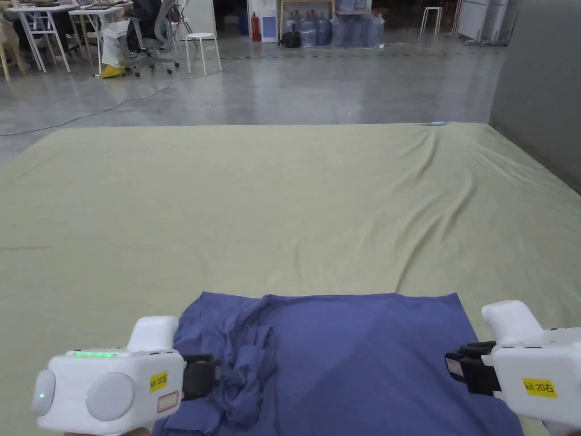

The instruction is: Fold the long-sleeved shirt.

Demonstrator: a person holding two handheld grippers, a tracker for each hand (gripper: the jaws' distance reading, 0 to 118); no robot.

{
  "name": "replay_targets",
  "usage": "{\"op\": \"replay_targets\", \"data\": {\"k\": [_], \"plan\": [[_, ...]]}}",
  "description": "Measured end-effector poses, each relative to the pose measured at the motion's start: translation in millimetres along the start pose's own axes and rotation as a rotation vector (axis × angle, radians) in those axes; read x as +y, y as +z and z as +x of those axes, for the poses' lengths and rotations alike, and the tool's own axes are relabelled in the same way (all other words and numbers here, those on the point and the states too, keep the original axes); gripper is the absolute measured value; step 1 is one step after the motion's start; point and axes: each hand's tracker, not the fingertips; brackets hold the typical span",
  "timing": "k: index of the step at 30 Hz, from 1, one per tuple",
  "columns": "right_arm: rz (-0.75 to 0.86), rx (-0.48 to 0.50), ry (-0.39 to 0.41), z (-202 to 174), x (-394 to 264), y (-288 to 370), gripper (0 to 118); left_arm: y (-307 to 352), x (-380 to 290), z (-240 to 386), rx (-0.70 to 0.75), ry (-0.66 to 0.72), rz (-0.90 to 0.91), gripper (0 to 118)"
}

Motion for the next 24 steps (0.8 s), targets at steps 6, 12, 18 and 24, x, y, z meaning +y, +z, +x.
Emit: {"op": "replay_targets", "data": {"k": [6, 12, 18, 24], "plan": [[-0.033, 0.01, -0.004, 0, -7, -10, 0, -2, 6, -3, 0.006, -0.001, -0.021, 0], [-0.043, 0.006, -0.011, 7, -6, -13, 0, -40, 49, -15, 0.015, 0.014, -0.01, 0], [-0.054, 0.0, -0.032, 15, -4, -21, 0, -145, 109, -39, 0.172, 0.004, -0.094, 117], [-0.089, -0.016, -0.058, 28, -3, -35, 0, -233, 140, -58, 0.195, 0.074, -0.203, 114]]}}
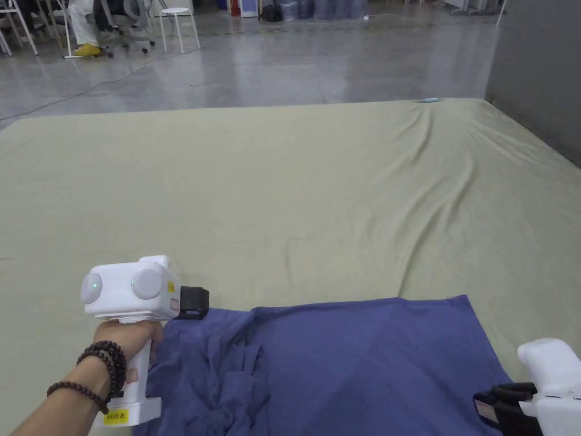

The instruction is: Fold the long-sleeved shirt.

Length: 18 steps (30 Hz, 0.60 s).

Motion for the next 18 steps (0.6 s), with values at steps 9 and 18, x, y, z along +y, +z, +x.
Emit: {"op": "replay_targets", "data": {"k": [9, 18], "plan": [[-0.026, -0.034, -0.029, 25, 28, -33, 0, -14, -9, 15, 0.081, -0.033, 0.001, 50], [-0.119, -0.199, -0.112, 92, 152, -138, 95, 22, -2, 23, 0.011, -0.074, 0.016, 0]]}}
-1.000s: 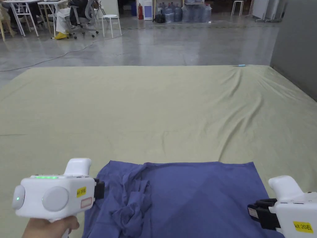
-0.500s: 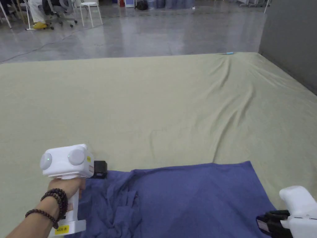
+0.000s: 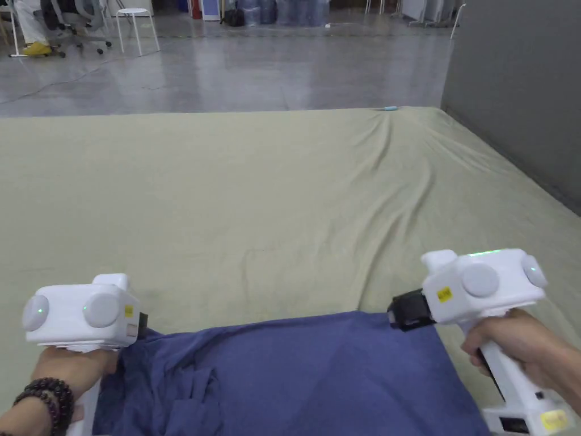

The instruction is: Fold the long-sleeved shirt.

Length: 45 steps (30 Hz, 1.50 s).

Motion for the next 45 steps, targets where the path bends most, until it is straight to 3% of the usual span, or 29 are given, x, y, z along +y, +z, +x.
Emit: {"op": "replay_targets", "data": {"k": [4, 6, 7, 8, 9, 11, 12, 13, 14, 16, 18, 19, 21, 28, 35, 41, 45], "plan": [[-0.151, -0.071, -0.08, 25, 33, -50, 95, 12, 3, 0, -0.013, 0.005, 0.002, 0], [-0.141, -0.08, -0.099, 29, 35, -62, 91, 15, 3, 2, -0.022, 0.014, -0.003, 0], [-0.144, -0.079, -0.125, 30, 35, -67, 80, 15, 3, 2, -0.024, 0.012, -0.005, 0], [-0.166, -0.077, -0.156, 30, 34, -72, 60, 14, 2, 2, -0.025, 0.009, -0.007, 0], [-0.182, -0.068, -0.172, 27, 31, -73, 60, 13, 2, 2, -0.021, 0.003, -0.011, 0], [-0.154, -0.127, -0.096, 15, 28, -66, 56, 14, 1, 3, -0.014, -0.001, -0.015, 0], [-0.156, -0.125, -0.081, 11, 28, -62, 49, 14, 1, 2, -0.015, 0.002, -0.016, 0], [-0.152, -0.112, -0.078, 8, 27, -58, 37, 14, 0, 2, -0.018, 0.005, -0.018, 0], [-0.157, -0.085, -0.051, 4, 24, -57, 16, 15, 0, 3, -0.017, 0.009, -0.017, 0], [-0.162, -0.144, 0.067, -6, 19, -58, 12, 17, -1, 3, -0.023, 0.011, -0.014, 0], [-0.157, -0.14, 0.038, -7, 22, -52, 2, 24, -1, 4, -0.023, 0.013, -0.011, 0], [-0.145, -0.121, -0.02, -5, 23, -45, 2, 29, -1, 3, -0.021, 0.015, -0.005, 0], [-0.092, -0.091, -0.065, 0, 25, -31, 1, 44, -2, 1, -0.004, 0.019, 0.012, 0], [0.064, -0.022, -0.048, -4, 5, 57, 1, 116, -21, -17, -0.076, 0.033, 0.11, 0], [0.186, 0.052, 0.017, 2, -67, 152, 1, 197, -88, -39, -0.129, -0.014, 0.165, 0], [0.192, 0.093, 0.03, 6, -163, 193, 1, 229, -163, -47, -0.185, -0.026, 0.132, 0], [0.095, 0.127, 0.046, 6, -223, 188, 1, 221, -209, -45, -0.211, -0.057, 0.001, 0]]}}
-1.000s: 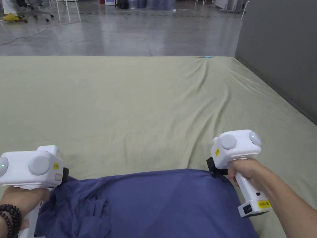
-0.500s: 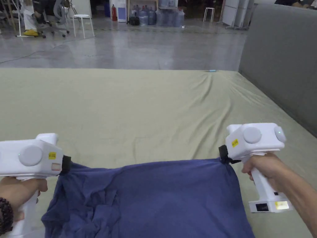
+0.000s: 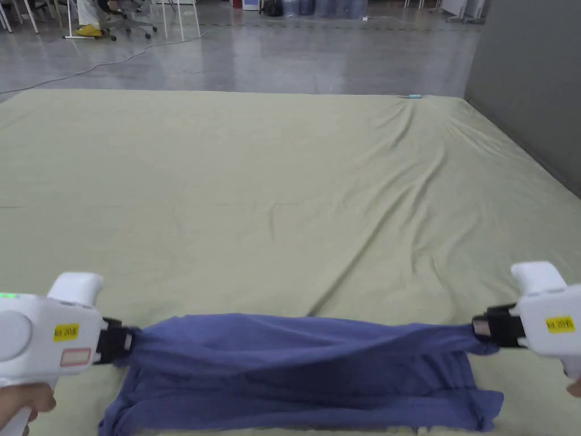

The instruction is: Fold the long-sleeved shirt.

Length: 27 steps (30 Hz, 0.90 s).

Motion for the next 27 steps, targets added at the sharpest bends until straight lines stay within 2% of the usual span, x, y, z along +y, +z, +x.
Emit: {"op": "replay_targets", "data": {"k": [3, 6, 9, 14, 15, 16, 17, 18, 19, 22, 23, 24, 25, 26, 27], "plan": [[-0.108, 0.004, 0.035, -5, -33, -15, 1, -22, -25, 2, 0.042, -0.024, -0.11, 0], [-0.183, -0.033, 0.044, -4, -49, -40, 1, -44, -37, -2, 0.016, -0.018, -0.199, 0], [-0.218, -0.056, 0.064, 4, -55, -64, 1, -58, -43, -4, 0.031, -0.014, -0.195, 0], [-0.204, -0.062, 0.058, 4, -54, -64, 2, -61, -44, -11, 0.029, 0.038, -0.129, 1], [-0.202, -0.067, 0.058, 5, -54, -62, 6, -60, -43, -11, 0.028, 0.034, -0.124, 20], [-0.191, -0.081, 0.068, 4, -53, -56, 21, -57, -42, -11, 0.03, 0.031, -0.119, 56], [-0.183, -0.095, 0.074, 4, -50, -50, 58, -51, -42, -11, 0.045, 0.031, -0.099, 102], [-0.169, -0.114, 0.092, 3, -43, -43, 84, -42, -39, -11, 0.046, 0.032, -0.034, 113], [-0.107, -0.127, 0.094, 1, -35, -33, 92, -32, -33, -12, 0.031, 0.026, 0.009, 113], [0.074, -0.139, 0.017, -11, 0, -2, 91, -5, -4, -2, 0.081, 0.007, 0.077, 110], [0.136, -0.124, -0.008, -18, 11, 7, 88, 5, 3, 2, 0.09, -0.005, 0.144, 92], [0.204, -0.107, -0.02, -29, 21, 18, 77, 14, 9, 7, 0.099, -0.024, 0.204, 59], [0.254, -0.1, -0.017, -37, 29, 25, 52, 18, 15, 13, 0.115, -0.041, 0.233, 21], [0.287, -0.107, -0.011, -44, 35, 28, 3, 20, 19, 17, 0.125, -0.045, 0.251, 0], [0.305, -0.128, 0.001, -52, 38, 29, 0, 23, 22, 20, 0.114, -0.034, 0.274, 0]]}}
